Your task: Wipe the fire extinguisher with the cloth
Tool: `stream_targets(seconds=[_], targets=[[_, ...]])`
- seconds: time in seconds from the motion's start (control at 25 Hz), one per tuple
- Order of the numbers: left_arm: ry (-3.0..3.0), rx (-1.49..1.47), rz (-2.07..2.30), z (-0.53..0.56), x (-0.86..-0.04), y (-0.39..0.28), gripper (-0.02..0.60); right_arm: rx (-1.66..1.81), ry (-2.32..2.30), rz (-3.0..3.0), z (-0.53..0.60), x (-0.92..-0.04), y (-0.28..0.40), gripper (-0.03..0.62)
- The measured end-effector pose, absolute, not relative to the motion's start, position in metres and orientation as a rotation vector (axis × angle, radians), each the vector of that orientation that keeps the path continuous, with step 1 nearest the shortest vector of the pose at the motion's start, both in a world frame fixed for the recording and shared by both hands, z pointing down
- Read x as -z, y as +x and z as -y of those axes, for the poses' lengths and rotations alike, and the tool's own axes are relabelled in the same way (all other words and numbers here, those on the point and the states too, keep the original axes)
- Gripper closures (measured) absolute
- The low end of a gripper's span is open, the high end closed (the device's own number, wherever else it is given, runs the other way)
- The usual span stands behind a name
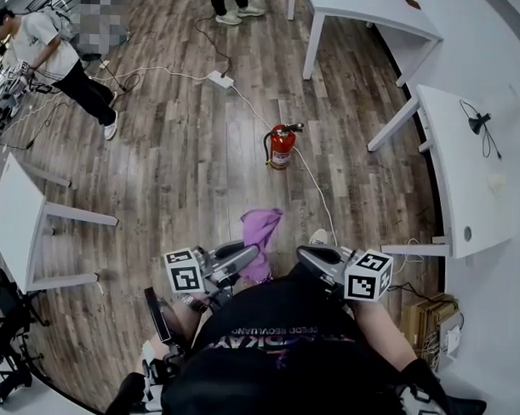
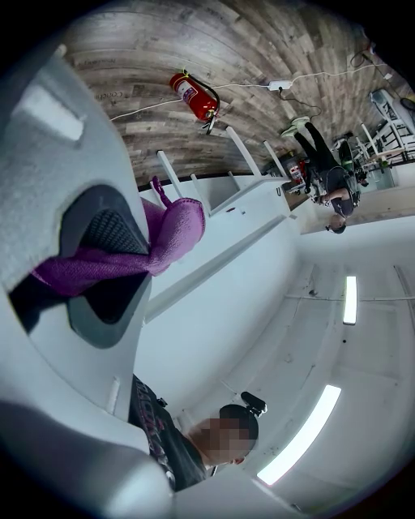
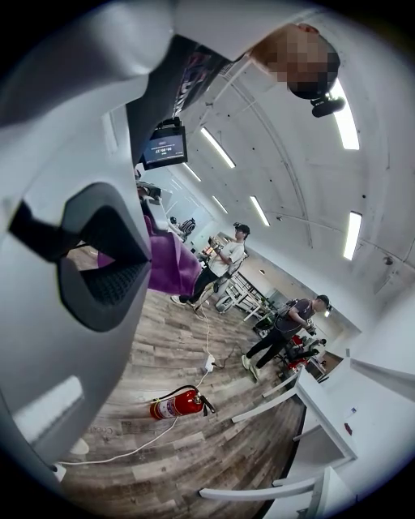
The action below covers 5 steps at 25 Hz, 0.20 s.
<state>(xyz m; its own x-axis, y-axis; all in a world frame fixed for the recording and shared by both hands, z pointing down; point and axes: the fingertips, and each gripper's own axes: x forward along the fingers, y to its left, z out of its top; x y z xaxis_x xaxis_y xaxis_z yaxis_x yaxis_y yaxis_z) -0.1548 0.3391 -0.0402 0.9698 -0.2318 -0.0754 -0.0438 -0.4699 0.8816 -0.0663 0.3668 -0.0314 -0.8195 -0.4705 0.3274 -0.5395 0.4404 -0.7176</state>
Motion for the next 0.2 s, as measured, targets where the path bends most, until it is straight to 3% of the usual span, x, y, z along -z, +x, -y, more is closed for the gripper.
stream_targets(seconds=[0.2], targets=[[2.043,0.235,0.199,-0.3389,0.0391,-0.1561,0.523,-1.338,0.905,2.598,-0.3673,0.0305,-0.0678,0.592]])
